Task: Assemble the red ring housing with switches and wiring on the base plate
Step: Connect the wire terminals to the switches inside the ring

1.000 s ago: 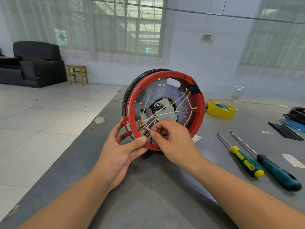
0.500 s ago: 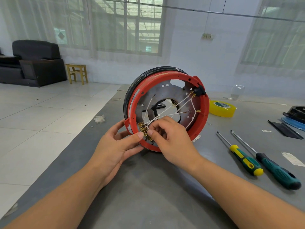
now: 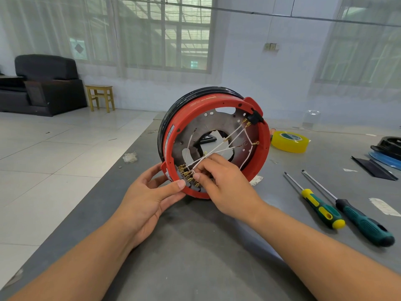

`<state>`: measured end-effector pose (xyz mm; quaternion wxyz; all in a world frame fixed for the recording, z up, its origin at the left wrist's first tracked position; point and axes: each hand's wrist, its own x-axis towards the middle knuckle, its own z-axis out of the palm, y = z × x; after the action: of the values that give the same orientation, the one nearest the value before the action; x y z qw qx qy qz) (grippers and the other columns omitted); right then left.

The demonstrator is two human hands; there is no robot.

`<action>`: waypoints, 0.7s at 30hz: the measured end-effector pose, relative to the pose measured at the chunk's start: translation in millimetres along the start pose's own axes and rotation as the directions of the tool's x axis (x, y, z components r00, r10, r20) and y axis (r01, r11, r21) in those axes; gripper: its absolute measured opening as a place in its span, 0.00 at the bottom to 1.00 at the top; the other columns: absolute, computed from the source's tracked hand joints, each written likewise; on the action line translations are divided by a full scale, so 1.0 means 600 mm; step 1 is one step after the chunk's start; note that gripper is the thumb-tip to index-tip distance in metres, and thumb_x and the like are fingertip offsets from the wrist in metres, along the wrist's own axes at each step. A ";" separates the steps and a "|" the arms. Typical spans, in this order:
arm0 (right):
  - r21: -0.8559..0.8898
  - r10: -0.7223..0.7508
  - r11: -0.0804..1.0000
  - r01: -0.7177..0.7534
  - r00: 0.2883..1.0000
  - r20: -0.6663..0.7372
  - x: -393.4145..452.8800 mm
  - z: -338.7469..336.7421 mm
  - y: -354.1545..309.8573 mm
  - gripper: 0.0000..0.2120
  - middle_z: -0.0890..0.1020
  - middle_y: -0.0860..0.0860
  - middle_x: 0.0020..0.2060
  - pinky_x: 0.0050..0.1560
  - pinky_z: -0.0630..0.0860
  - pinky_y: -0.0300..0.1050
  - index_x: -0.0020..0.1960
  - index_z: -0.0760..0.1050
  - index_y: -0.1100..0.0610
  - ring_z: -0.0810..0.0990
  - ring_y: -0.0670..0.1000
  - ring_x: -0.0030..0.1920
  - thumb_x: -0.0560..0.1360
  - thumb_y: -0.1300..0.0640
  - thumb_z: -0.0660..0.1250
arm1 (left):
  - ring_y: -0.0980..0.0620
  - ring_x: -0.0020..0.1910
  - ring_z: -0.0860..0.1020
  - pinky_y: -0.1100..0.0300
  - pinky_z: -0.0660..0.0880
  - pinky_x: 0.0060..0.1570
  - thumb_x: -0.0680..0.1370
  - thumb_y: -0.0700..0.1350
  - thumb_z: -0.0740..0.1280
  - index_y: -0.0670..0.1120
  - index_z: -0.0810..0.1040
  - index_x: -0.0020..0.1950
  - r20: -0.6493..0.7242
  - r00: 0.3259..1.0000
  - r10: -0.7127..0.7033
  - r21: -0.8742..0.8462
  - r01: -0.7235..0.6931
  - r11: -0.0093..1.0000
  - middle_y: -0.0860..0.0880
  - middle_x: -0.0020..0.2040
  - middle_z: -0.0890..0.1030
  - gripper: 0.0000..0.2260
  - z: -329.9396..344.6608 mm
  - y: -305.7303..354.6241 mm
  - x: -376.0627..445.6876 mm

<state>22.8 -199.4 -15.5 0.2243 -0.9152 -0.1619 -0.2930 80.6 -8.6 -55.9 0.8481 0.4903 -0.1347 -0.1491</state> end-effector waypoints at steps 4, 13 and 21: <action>-0.010 -0.010 1.000 0.010 1.000 0.007 0.002 -0.006 -0.001 0.04 0.76 0.47 0.48 0.50 0.75 0.46 0.51 0.79 0.57 0.75 0.47 0.47 0.82 0.58 0.66 | 0.38 0.57 0.86 0.51 0.85 0.48 0.59 0.36 0.83 0.44 0.76 0.71 0.001 1.000 0.004 -0.001 -0.004 1.000 0.38 0.59 0.86 0.40 -0.001 -0.001 0.001; -0.055 -0.046 0.997 0.048 0.998 0.038 0.006 -0.020 -0.005 0.04 0.77 0.51 0.50 0.51 0.77 0.51 0.52 0.80 0.59 0.77 0.51 0.48 0.82 0.60 0.66 | 0.37 0.56 0.86 0.49 0.85 0.48 0.58 0.36 0.84 0.47 0.77 0.71 -0.014 1.000 -0.021 -0.010 0.020 1.000 0.39 0.61 0.85 0.42 0.000 0.001 0.001; -0.097 -0.048 0.994 0.055 0.997 0.067 0.007 -0.019 -0.008 0.06 0.76 0.51 0.52 0.50 0.78 0.55 0.53 0.79 0.58 0.78 0.53 0.49 0.83 0.58 0.64 | 0.38 0.57 0.86 0.50 0.85 0.48 0.62 0.33 0.82 0.46 0.76 0.71 -0.002 1.000 -0.022 -0.021 0.022 1.000 0.39 0.62 0.85 0.38 -0.003 -0.001 0.001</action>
<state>18.7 -200.7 -3.0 0.1656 -0.9297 -0.1779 -0.2768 81.6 -7.5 -57.4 0.8517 0.4829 -0.1268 -0.1593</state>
